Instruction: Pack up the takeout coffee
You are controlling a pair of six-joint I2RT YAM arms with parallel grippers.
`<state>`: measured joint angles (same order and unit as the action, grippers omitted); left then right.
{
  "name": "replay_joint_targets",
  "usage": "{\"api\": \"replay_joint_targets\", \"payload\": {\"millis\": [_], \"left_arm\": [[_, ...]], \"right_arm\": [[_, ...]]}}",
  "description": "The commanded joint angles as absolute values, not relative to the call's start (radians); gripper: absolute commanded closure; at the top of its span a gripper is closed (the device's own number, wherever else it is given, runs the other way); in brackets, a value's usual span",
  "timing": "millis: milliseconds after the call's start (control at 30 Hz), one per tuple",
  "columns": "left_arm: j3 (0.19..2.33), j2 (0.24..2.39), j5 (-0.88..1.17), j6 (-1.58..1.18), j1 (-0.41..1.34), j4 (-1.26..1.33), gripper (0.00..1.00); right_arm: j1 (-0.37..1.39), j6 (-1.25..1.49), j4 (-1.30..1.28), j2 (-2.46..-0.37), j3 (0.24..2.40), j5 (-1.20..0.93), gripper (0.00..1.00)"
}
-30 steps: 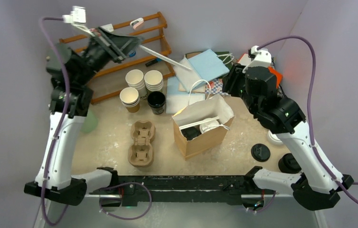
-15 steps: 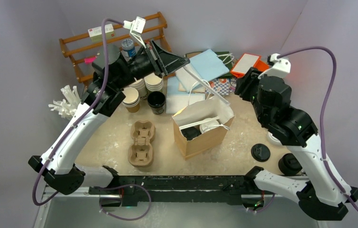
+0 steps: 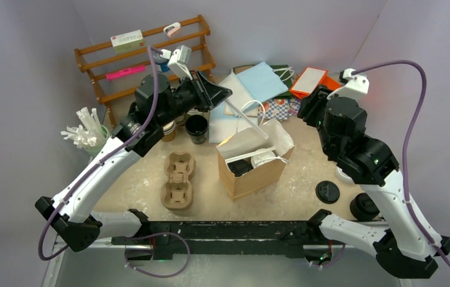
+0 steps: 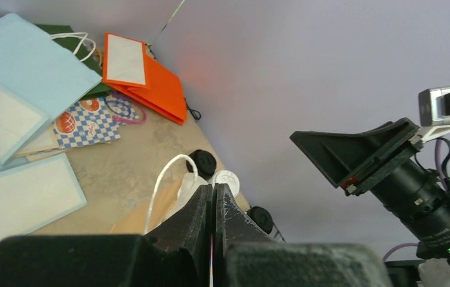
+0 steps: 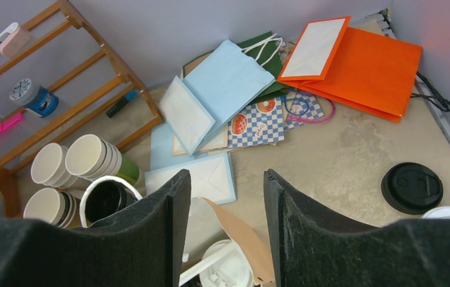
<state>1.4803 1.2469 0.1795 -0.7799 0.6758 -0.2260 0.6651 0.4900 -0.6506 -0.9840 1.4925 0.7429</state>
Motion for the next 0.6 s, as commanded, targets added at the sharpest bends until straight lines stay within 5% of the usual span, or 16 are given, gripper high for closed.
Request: {"api": "replay_joint_targets", "payload": {"millis": [0,100,200,300,433,567], "left_arm": [[1.447,1.233,0.117,-0.726,0.697,-0.158,1.0],[1.439,1.249,0.091,-0.693,0.72,-0.164,1.0],[1.456,1.249,-0.031,-0.621,0.769,-0.242,0.53],[1.439,1.225,-0.047,-0.559,0.801,-0.26,0.28],[1.453,1.216,0.106,-0.48,0.801,-0.291,0.17],[1.486,1.215,0.162,-0.382,0.802,-0.386,0.22]], "right_arm": [[0.66,0.479,-0.613,-0.997,1.506,0.779,0.49],[0.66,0.469,-0.615,-1.012,1.516,0.776,0.48],[0.66,0.467,-0.638,-1.023,1.518,0.74,0.34],[0.66,0.476,-0.699,-1.028,1.502,0.626,0.3],[0.66,0.486,-0.775,-1.024,1.448,0.491,0.3],[0.66,0.509,-0.877,-1.06,1.431,0.457,0.36]]}}
